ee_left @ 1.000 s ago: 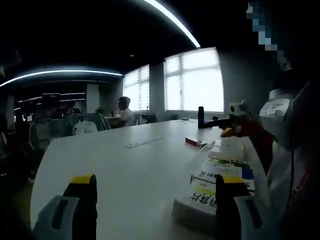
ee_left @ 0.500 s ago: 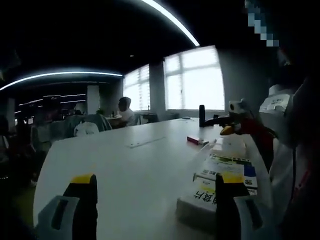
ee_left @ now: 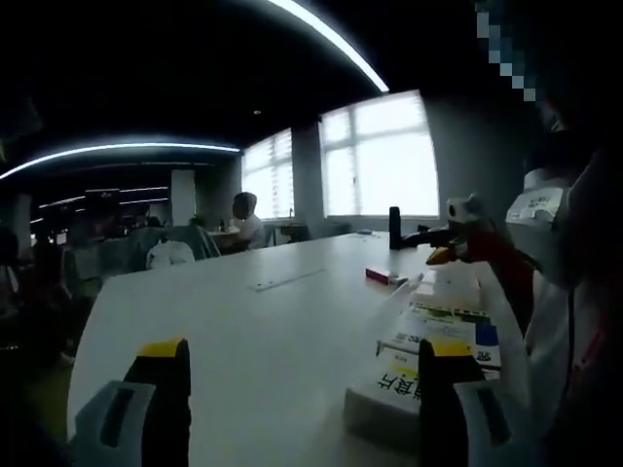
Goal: Arrange the small medicine boxes into an aligned row inside the storage area until every box is upright, visible, and separated from the surrounding clutter.
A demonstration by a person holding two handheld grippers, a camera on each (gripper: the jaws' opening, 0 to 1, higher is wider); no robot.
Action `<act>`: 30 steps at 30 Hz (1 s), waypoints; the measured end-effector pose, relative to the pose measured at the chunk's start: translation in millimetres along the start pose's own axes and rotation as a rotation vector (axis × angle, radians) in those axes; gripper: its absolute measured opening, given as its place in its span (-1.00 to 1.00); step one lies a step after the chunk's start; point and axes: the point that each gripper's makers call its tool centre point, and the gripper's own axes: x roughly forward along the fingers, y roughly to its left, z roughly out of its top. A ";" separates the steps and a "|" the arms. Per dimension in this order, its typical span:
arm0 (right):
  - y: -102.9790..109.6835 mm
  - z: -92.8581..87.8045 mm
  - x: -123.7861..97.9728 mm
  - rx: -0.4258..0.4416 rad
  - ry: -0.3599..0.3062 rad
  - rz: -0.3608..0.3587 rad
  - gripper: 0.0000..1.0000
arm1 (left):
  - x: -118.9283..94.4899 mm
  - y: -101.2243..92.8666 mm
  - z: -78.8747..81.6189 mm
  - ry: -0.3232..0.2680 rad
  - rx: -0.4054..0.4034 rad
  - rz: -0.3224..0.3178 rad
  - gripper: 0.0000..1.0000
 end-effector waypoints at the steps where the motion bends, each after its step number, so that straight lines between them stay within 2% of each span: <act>1: -0.2 -0.2 -0.1 0.000 0.001 -0.001 0.93 | 0.1 0.0 -0.1 0.000 0.001 0.000 0.95; 7: -9.3 -6.8 -2.7 0.000 0.028 -0.025 0.91 | 0.1 2.8 -6.8 0.040 -0.005 0.020 0.95; 12: -10.6 -7.5 -1.0 0.003 0.028 -0.027 0.91 | -0.7 4.5 -7.6 0.047 -0.006 0.025 0.94; 21: -11.0 -8.4 -2.2 0.001 0.032 -0.033 0.90 | -3.0 6.4 -3.0 0.008 -0.020 0.030 0.92; 24: -10.4 -7.3 -1.7 0.000 0.030 -0.031 0.90 | -3.1 7.4 0.2 -0.019 -0.023 0.036 0.99; 30: -9.3 -9.2 0.2 -0.001 0.036 -0.027 0.89 | -3.4 7.8 -2.0 -0.022 -0.053 0.032 0.99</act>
